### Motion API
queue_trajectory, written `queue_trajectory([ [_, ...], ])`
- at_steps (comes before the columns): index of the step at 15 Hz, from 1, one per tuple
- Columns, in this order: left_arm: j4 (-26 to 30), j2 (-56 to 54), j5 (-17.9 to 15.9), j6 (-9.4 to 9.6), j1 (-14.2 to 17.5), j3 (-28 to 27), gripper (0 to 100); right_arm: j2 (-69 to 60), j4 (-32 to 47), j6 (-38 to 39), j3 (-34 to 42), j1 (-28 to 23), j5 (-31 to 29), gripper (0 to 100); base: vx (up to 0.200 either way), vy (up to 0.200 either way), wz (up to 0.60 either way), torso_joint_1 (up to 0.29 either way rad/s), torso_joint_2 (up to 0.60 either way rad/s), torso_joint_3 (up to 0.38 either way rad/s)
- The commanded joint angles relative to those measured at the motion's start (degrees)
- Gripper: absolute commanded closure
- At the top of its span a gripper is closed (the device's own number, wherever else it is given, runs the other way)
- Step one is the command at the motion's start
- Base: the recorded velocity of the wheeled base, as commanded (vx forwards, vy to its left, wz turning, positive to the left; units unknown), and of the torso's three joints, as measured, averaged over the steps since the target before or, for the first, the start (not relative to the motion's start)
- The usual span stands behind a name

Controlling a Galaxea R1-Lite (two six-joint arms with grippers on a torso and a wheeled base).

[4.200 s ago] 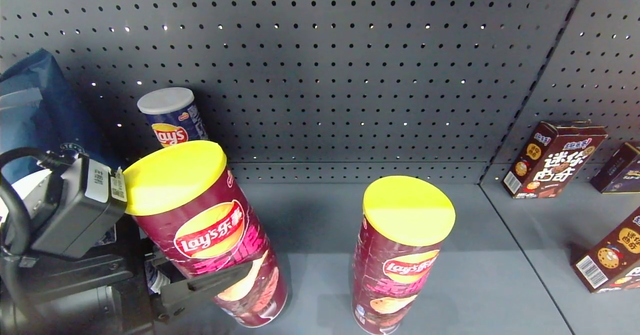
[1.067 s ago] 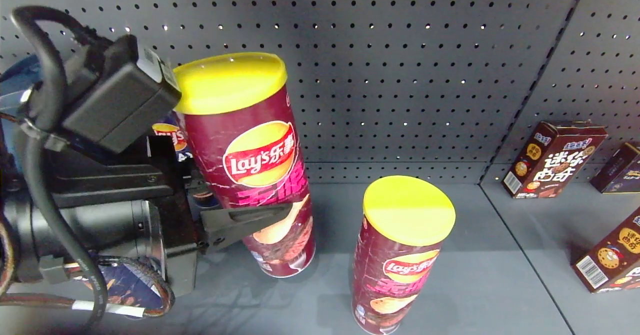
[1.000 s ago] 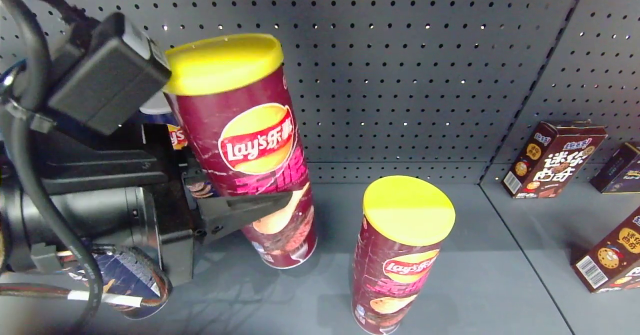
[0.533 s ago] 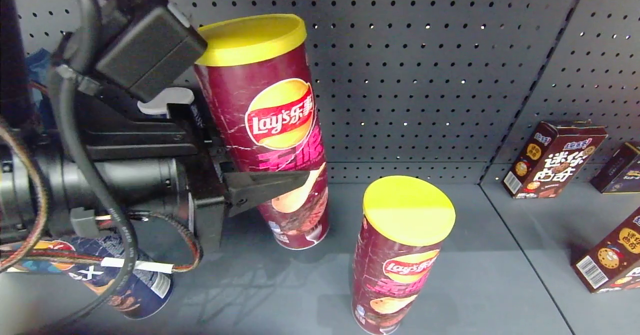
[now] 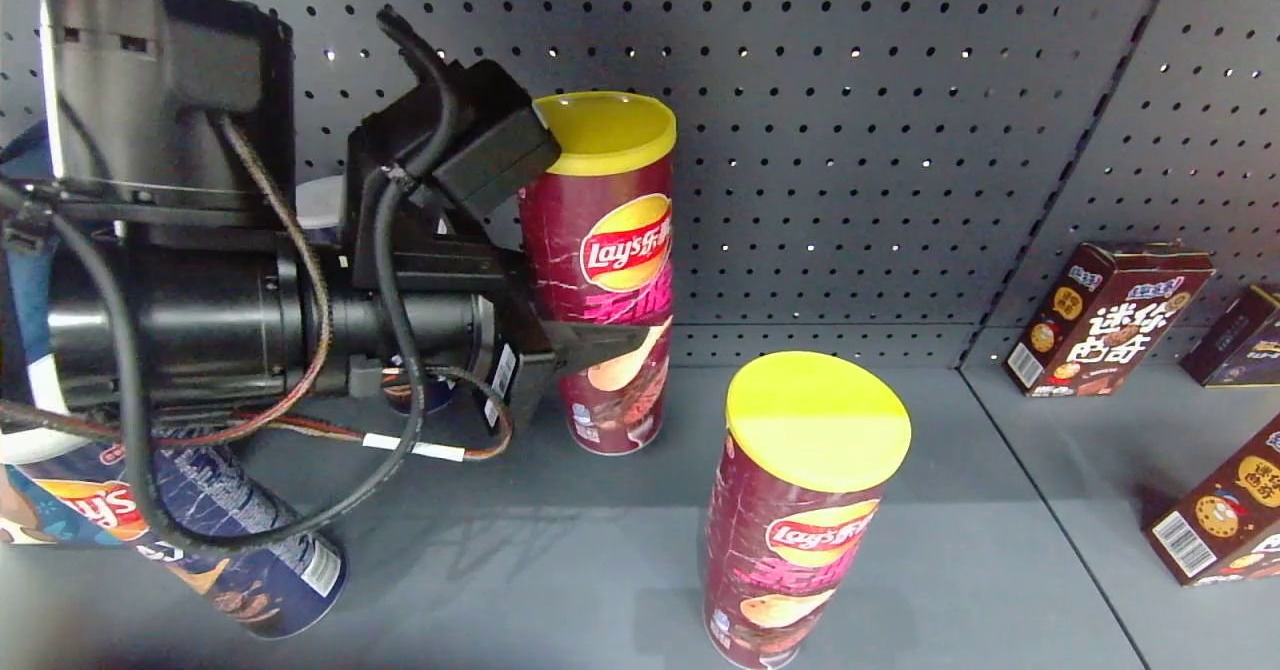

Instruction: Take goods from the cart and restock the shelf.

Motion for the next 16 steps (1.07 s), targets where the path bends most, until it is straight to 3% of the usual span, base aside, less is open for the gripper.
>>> queue_trajectory([
  [1,0.2,3.7,-0.1,0.07,0.1,-2.8,100,0.1,0.0,0.0,0.0,0.0,0.0,0,0.000,0.000,0.00,0.000,0.00,0.000],
  [5,-0.1,6.3,-0.3,0.16,0.1,-4.3,100,0.1,0.0,0.0,0.0,0.0,0.0,0,0.000,0.000,0.00,0.000,0.00,0.000],
  [8,-3.7,8.6,-6.0,0.16,0.9,-4.8,100,0.1,0.0,0.0,0.0,0.0,0.0,0,0.000,0.000,0.00,0.000,0.00,0.000],
  [12,-4.8,11.2,-6.2,0.43,1.8,-4.9,100,0.1,0.0,0.0,0.0,0.0,0.0,0,0.000,0.000,0.00,0.000,0.00,0.000],
  [14,-7.5,13.2,-7.4,1.39,2.3,-5.3,100,0.1,0.0,0.0,0.0,0.0,0.0,0,0.000,0.000,0.00,0.000,0.00,0.000],
  [16,-7.7,14.4,-9.0,4.03,3.3,-5.9,100,0.1,0.0,0.0,0.0,0.0,0.0,0,0.000,0.000,0.00,0.000,0.00,0.000],
])
